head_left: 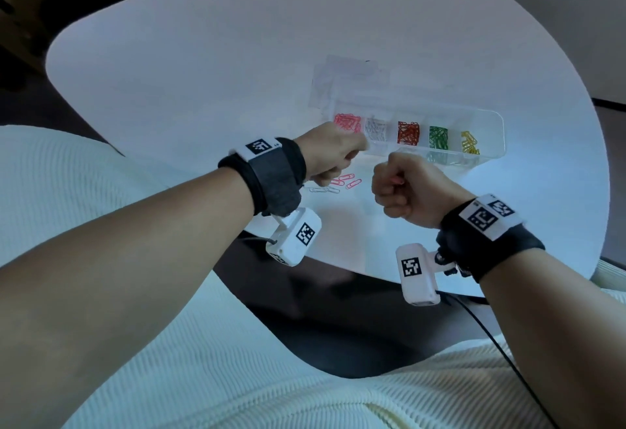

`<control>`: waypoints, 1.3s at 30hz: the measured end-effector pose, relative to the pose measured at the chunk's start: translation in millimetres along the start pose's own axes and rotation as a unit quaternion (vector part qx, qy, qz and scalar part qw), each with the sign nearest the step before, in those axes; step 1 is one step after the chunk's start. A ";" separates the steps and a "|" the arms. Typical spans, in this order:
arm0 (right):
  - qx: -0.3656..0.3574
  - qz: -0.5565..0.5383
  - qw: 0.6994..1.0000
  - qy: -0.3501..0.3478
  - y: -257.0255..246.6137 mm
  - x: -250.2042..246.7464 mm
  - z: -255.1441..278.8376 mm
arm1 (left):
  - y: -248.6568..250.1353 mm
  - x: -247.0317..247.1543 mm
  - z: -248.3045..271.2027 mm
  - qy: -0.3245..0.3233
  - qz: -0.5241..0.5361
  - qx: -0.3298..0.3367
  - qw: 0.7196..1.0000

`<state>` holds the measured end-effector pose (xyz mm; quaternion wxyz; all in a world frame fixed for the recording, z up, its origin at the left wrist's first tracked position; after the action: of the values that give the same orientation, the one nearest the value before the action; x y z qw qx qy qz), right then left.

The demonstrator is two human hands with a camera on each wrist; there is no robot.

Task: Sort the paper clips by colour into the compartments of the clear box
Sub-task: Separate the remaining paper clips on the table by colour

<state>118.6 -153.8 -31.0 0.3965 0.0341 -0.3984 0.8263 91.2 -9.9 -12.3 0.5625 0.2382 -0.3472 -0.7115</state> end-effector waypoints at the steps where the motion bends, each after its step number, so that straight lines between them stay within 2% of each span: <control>1: -0.016 -0.022 1.000 -0.009 -5.9 2.8 1.2 | 2.5 -1.0 -0.1 -0.005 0.017 0.013 1.000; 6: -0.065 -0.080 0.994 0.030 -23.6 6.7 1.1 | 10.4 -14.3 -0.8 -0.023 0.167 0.074 0.983; 11: -0.106 -0.033 0.986 0.120 -39.1 2.2 -5.5 | 19.7 -37.4 1.7 0.021 0.200 0.101 0.974; 13: -0.088 0.023 0.987 0.134 -46.1 1.8 -8.9 | 22.2 -47.2 3.7 0.050 0.171 0.095 0.979; 15: -0.035 0.141 0.979 0.144 -53.8 2.9 -14.8 | 23.1 -55.2 5.4 0.080 0.094 0.068 0.990; 17: -0.001 0.269 0.948 0.167 -64.3 6.1 -19.8 | 24.1 -59.9 6.3 0.101 -0.017 0.027 0.994; 18: -0.011 0.299 0.936 0.184 -71.2 9.6 -21.7 | 25.1 -60.6 6.5 0.108 -0.075 0.003 0.991; 20: -0.061 0.281 0.935 0.206 -83.7 17.4 -26.1 | 28.0 -59.9 6.6 0.123 -0.191 -0.041 0.973; 22: -0.106 0.208 0.947 0.218 -92.0 22.5 -31.7 | 33.5 -57.0 5.1 0.138 -0.264 -0.055 0.953; 25: -0.128 0.123 0.964 0.198 -94.2 28.2 -37.8 | 40.1 -53.7 -1.1 0.155 -0.252 -0.018 0.955; 28: -0.105 0.124 0.971 0.173 -86.4 23.2 -38.0 | 39.2 -49.7 -5.6 0.158 -0.204 0.022 0.966; 30: -0.149 0.143 0.954 0.217 -84.8 13.9 -32.1 | 35.5 -47.4 -8.2 0.160 -0.162 0.049 0.972; 32: -0.222 0.171 0.916 0.286 -84.8 7.3 -18.3 | 32.1 -43.8 -9.6 0.149 -0.134 0.062 0.978; 33: -0.255 0.179 0.903 0.297 -83.9 6.5 -11.0 | 31.2 -42.4 -10.3 0.142 -0.135 0.063 0.978; 35: -0.285 0.207 0.894 0.277 -75.6 8.5 -1.8 | 30.8 -41.7 -10.7 0.139 -0.156 0.066 0.976; 37: -0.260 0.290 0.885 0.255 -62.7 11.3 -0.7 | 33.8 -43.5 -5.9 0.162 -0.182 0.081 0.966; 39: -0.184 0.401 0.869 0.223 -45.3 10.7 -7.7 | 37.1 -48.2 2.9 0.214 -0.204 0.093 0.951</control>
<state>144.2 -125.1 -3.6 0.1089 -0.3877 -0.4238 0.8113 124.9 32.6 15.4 0.4417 0.5019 -0.2270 -0.7081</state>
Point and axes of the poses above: each hand's wrist, its own z-axis away from the middle knuckle, its own x-axis out of the palm, y = z × x, the point moved 4 cm from there along -z, towards the middle knuckle, and after that the axes turned 12 degrees about -y, right-handed, at the moved point
